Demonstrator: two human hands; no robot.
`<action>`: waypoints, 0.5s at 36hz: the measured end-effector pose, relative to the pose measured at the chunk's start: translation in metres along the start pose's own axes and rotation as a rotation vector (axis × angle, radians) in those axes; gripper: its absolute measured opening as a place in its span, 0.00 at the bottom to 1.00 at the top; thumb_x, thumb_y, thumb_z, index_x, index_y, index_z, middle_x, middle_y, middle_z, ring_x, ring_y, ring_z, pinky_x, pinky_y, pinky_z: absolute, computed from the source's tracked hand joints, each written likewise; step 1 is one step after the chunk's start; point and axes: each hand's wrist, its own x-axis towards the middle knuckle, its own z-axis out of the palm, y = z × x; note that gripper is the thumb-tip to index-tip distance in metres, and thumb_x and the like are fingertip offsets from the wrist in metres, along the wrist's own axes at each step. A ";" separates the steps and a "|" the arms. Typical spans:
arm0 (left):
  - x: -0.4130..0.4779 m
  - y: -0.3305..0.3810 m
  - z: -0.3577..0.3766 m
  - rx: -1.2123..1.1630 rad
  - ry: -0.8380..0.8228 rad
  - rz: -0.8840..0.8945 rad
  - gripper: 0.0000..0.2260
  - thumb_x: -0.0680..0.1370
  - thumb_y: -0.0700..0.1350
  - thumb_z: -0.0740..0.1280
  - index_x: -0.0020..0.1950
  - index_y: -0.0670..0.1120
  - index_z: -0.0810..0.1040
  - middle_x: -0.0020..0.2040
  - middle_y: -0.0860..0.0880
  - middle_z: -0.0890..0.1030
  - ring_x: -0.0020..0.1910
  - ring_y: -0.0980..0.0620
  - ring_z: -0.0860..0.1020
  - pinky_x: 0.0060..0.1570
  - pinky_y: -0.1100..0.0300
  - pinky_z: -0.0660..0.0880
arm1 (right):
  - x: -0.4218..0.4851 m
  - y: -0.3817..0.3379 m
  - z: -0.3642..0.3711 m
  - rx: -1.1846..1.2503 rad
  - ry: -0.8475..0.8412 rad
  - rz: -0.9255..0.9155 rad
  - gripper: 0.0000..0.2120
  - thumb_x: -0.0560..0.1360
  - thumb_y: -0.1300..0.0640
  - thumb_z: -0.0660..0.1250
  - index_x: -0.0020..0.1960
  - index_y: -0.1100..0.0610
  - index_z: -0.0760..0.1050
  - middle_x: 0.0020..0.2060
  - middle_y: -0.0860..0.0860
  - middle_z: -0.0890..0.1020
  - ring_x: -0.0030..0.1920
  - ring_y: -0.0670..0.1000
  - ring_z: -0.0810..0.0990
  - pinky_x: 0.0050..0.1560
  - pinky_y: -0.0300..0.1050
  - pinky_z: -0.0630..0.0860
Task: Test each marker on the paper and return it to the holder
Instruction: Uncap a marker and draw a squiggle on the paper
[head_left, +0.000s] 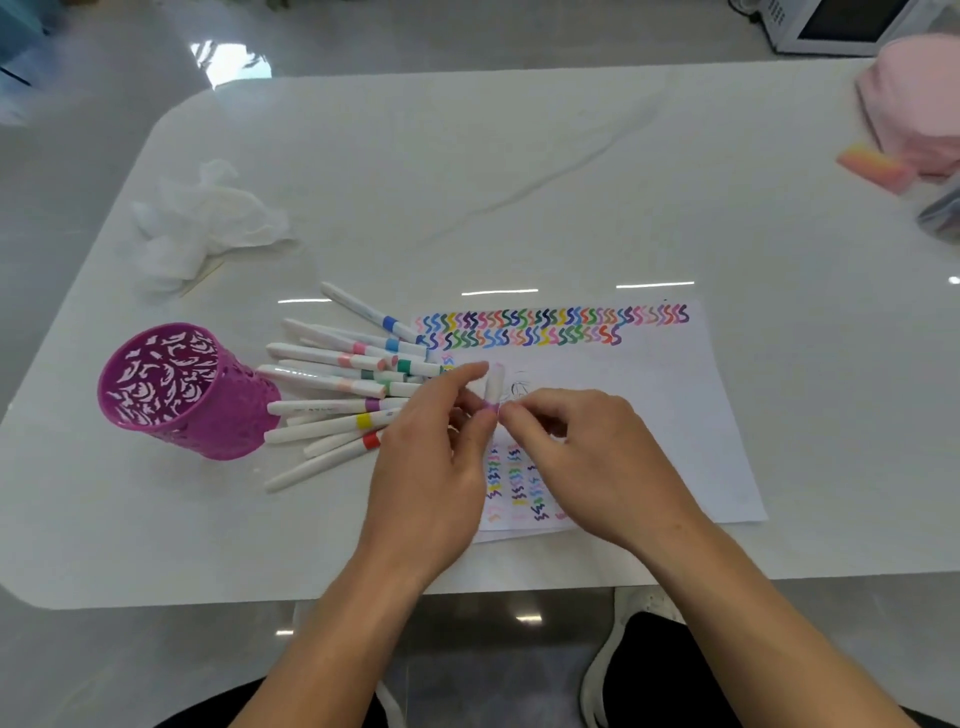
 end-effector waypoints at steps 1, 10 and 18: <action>0.002 0.001 0.003 -0.084 -0.010 -0.021 0.18 0.81 0.43 0.67 0.70 0.58 0.73 0.47 0.58 0.79 0.46 0.59 0.80 0.45 0.66 0.77 | 0.000 0.001 -0.003 0.023 -0.015 0.005 0.15 0.84 0.42 0.62 0.49 0.47 0.84 0.41 0.42 0.85 0.42 0.43 0.83 0.41 0.37 0.78; 0.027 0.015 0.019 -0.328 -0.082 -0.126 0.13 0.81 0.45 0.68 0.60 0.62 0.76 0.45 0.57 0.81 0.43 0.59 0.85 0.40 0.70 0.78 | 0.013 0.014 -0.031 0.078 -0.121 0.004 0.11 0.82 0.40 0.64 0.60 0.42 0.80 0.45 0.41 0.86 0.45 0.41 0.85 0.48 0.44 0.84; 0.042 0.003 0.022 -0.226 -0.193 -0.135 0.00 0.80 0.46 0.69 0.50 0.52 0.79 0.39 0.52 0.84 0.36 0.56 0.84 0.40 0.58 0.82 | 0.026 0.026 -0.042 -0.232 -0.093 -0.098 0.18 0.80 0.35 0.62 0.55 0.46 0.80 0.44 0.43 0.81 0.44 0.44 0.78 0.46 0.46 0.77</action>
